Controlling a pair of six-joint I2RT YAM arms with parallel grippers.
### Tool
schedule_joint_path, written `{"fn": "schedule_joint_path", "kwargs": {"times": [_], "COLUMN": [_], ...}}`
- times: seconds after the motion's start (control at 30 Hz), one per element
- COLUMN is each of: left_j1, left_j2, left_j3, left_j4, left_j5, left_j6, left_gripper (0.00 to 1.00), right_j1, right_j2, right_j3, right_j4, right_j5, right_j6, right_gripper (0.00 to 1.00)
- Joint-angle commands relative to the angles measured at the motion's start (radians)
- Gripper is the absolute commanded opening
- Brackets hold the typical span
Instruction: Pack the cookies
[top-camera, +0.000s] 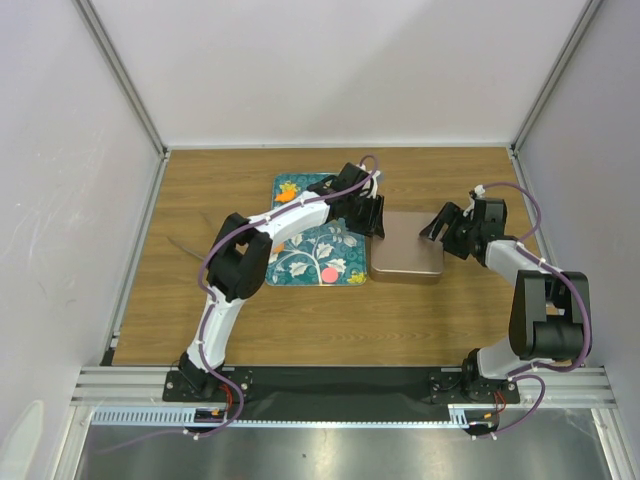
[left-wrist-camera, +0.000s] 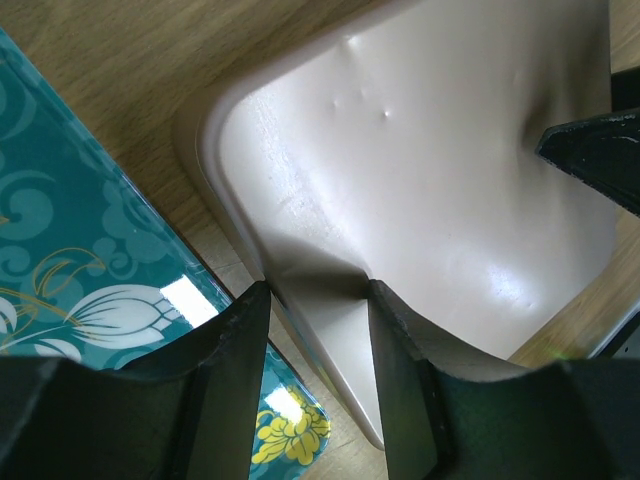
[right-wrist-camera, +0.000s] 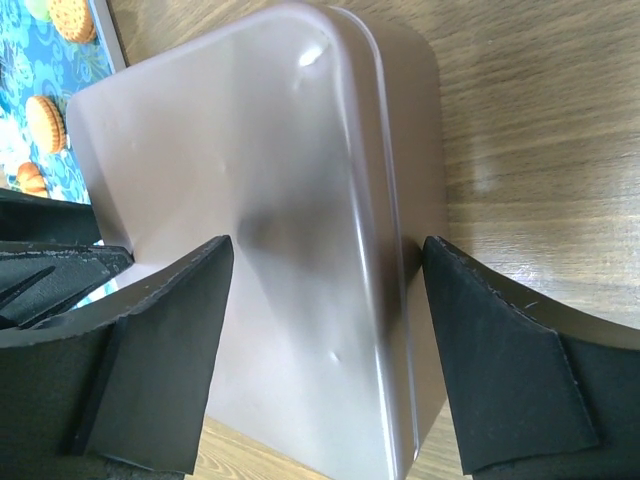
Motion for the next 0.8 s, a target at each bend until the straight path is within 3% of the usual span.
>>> {"fn": "schedule_joint_path", "kwargs": {"times": [0.0,0.33,0.77], "left_j1": [-0.055,-0.055,-0.056], "left_j2": [-0.033,0.001,0.002], "left_j3": [0.002,0.029,0.02], "left_j4": [0.001,-0.002,0.007], "left_j5": [0.057,0.054,0.052], "left_j6": [-0.005,-0.019,-0.022], "left_gripper": [0.48,0.48,0.48], "right_j1": [0.01,-0.05,-0.091], "right_j2": [0.01,0.03,0.028], "right_j3": [0.035,-0.034,-0.106], "right_j4": [0.068,0.144,0.189], "right_j5": [-0.12,-0.201,-0.227], "right_j6": [0.047,0.107,0.151], "right_gripper": [0.8,0.67,0.58]}}
